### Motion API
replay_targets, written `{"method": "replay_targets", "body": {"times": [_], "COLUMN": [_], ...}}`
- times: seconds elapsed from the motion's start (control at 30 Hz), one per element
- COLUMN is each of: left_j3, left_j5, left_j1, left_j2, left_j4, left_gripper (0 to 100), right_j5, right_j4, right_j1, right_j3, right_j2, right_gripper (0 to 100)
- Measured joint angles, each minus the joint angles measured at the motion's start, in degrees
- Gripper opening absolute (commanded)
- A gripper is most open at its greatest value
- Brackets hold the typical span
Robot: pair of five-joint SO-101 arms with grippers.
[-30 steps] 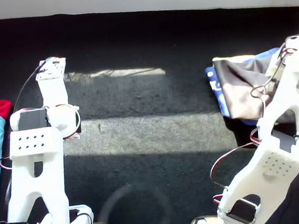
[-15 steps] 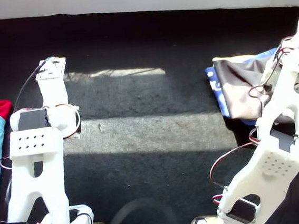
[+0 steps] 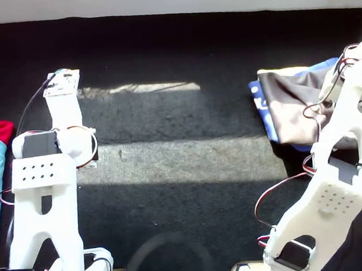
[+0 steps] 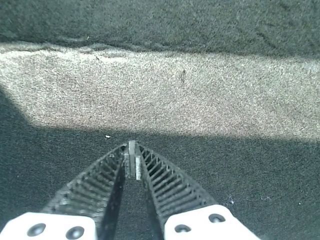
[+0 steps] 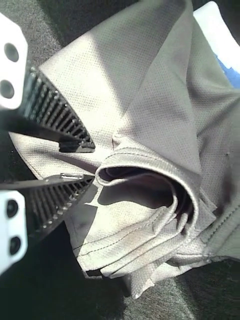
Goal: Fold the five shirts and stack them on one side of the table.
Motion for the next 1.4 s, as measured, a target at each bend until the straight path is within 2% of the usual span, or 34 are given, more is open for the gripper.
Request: {"method": "replay_targets", "body": {"times": [0.67, 0.8, 0.9, 1.23, 1.4], "left_j3": [0.0, 0.0, 0.0, 0.0, 0.0], "left_j5": [0.0, 0.0, 0.0, 0.0, 0.0], "left_j1": [0.0, 0.0, 0.0, 0.0, 0.0], "left_j2": [0.0, 0.0, 0.0, 0.0, 0.0], "left_j4": [0.0, 0.0, 0.0, 0.0, 0.0], "left_gripper": [1, 1, 1, 1, 1], "right_j5": [0.0, 0.0, 0.0, 2.2, 2.2], "right_j4": [-6.9, -7.3, -7.4, -18.3, -21.7], "right_j1": [0.0, 0.0, 0.0, 0.0, -0.2], "right_j3": [-0.1, -0.1, -0.1, -0.4, -6.1], "right_j2": [5.2, 5.2, 5.2, 5.3, 5.3], "right_gripper": [7.6, 0.2, 0.6, 0.6, 0.6]}}
